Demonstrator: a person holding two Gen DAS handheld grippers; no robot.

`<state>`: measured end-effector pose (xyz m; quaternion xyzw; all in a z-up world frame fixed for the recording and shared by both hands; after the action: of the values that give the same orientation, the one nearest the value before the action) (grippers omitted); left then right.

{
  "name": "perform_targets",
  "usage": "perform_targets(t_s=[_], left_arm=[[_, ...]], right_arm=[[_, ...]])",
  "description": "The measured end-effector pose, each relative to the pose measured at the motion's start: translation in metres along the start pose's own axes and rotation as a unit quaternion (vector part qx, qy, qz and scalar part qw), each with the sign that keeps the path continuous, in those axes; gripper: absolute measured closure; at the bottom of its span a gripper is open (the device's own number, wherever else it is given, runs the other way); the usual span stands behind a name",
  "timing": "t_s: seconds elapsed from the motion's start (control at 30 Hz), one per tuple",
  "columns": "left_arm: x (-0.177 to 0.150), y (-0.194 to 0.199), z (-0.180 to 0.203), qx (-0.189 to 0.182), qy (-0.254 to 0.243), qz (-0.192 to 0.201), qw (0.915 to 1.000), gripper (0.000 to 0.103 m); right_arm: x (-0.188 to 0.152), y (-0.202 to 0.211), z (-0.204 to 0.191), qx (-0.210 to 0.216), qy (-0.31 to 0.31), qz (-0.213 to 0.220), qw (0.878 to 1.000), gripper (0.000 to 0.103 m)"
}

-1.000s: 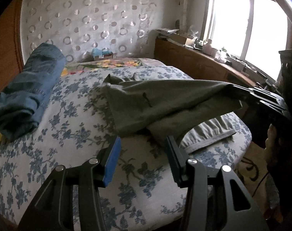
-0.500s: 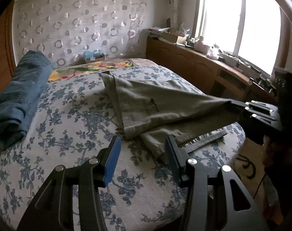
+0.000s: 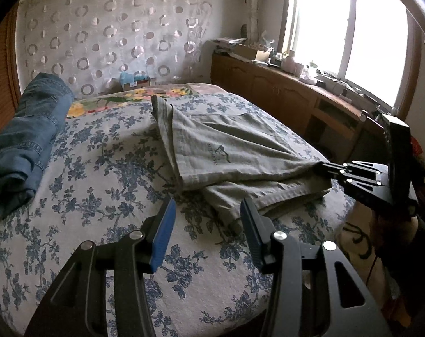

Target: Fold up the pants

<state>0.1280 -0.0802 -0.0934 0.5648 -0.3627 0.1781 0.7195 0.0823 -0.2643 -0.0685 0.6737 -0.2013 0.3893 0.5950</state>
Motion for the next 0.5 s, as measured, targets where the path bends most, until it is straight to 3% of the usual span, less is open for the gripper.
perform_targets(t_s=[0.3, 0.5], left_arm=[[-0.002, 0.002, 0.0, 0.0, 0.003, 0.004, 1.0, 0.054], [-0.002, 0.002, 0.0, 0.0, 0.003, 0.004, 1.0, 0.054]], right_arm=[[-0.009, -0.008, 0.009, 0.005, -0.013, -0.019, 1.0, 0.099], [-0.007, 0.0, 0.015, 0.003, -0.022, -0.012, 1.0, 0.09]])
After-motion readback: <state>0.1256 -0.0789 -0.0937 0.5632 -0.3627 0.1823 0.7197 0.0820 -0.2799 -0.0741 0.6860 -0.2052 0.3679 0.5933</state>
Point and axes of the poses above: each gripper's, at about its wrist camera, not at the fingertips, and y roughly against the way its jaws point, z to its right, x to its top, the point moved 1 cm from there along -y, roughly the way its jaws point, and after that the axes turned 4 degrees about -z, right-handed, at the moved point
